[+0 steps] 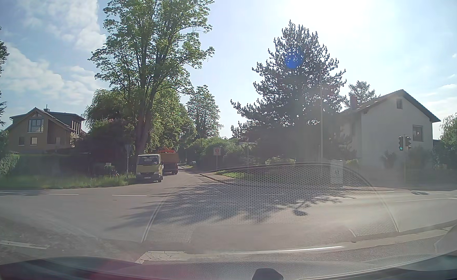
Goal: Follow the waypoints while adhering to traffic rules and regulations
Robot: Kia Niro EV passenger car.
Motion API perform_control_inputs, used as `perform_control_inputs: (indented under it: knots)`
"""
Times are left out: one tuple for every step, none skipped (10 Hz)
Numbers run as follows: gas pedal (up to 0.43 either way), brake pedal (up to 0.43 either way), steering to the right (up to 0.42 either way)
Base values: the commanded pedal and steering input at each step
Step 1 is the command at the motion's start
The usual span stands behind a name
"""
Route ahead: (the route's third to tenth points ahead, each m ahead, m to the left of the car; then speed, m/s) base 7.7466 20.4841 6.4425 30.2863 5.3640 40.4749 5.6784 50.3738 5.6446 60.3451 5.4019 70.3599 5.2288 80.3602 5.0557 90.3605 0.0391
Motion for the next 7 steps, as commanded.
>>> perform_control_inputs:
  knots:
    - [0.000,0.159,0.010]
    - [0.000,0.159,0.010]
    - [0.000,0.159,0.010]
    - [0.000,0.159,0.010]
    - [0.000,0.159,0.010]
    - [0.000,0.159,0.010]
    - [0.000,0.152,0.010]
